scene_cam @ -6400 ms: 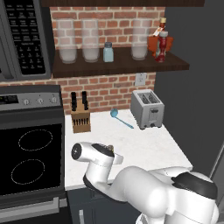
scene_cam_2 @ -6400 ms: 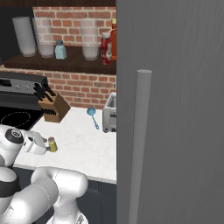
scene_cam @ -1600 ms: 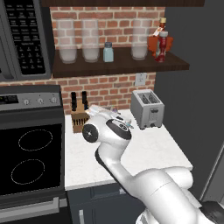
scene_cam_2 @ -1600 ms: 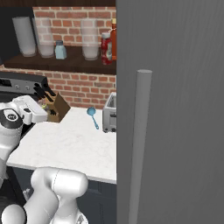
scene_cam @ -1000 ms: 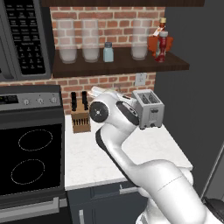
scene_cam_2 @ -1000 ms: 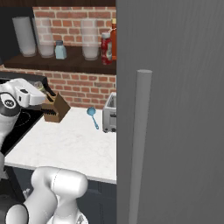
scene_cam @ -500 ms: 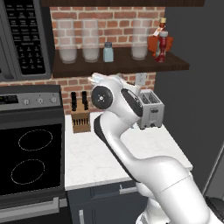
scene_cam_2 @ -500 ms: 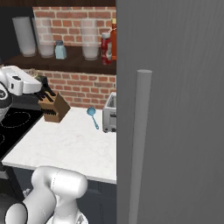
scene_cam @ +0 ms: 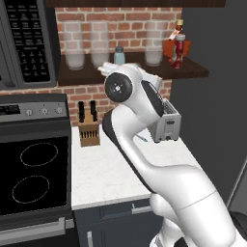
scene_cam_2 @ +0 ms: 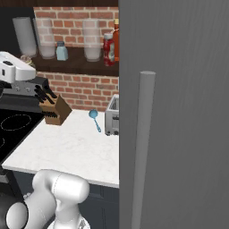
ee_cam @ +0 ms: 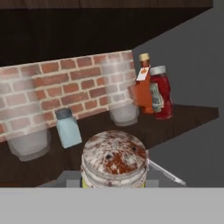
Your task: Put the shaker and condiment bottle from the counter next to their counterparts in the cabinet.
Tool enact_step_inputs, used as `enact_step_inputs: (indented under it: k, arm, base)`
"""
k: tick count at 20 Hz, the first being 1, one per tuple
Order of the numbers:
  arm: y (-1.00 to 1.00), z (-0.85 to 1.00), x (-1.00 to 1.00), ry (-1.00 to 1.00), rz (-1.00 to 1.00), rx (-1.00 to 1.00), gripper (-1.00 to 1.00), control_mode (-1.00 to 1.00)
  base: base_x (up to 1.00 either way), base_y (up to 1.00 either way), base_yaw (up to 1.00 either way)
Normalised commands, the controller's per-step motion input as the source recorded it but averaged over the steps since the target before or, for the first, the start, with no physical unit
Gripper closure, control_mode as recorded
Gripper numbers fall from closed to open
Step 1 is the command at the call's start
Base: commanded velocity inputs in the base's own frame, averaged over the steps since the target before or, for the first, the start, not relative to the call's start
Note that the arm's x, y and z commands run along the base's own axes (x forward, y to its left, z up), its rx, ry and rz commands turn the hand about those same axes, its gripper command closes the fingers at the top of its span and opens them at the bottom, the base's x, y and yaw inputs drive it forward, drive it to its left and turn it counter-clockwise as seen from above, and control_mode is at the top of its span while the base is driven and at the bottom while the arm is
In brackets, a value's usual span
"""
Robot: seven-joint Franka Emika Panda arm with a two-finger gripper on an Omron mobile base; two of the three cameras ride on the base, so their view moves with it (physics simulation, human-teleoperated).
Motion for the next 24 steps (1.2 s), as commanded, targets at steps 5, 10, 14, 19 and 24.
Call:
enact_step_inputs:
  k: [5,10,14,19,24]
  arm:
    - [0.00,0.56,-0.16,0.00,0.03,0.00,1.00,-1.00]
    - [0.00,0.15,0.17,0.11,0.11,-0.04,1.00,-1.00]
    - [0.00,0.00,0.46,0.08,0.15,-0.04,1.00,-1.00]
    - [0.00,0.00,0.39,0.03,0.14,-0.02,1.00,-1.00]
    - [0.00,-0.11,0.10,0.01,0.15,-0.07,1.00,-1.00]
  base:
    - [0.00,0.00,0.00]
    - [0.00,0.00,0.00]
    - [0.00,0.00,0.00]
    - [0.00,0.00,0.00]
    - [0.00,0.00,0.00]
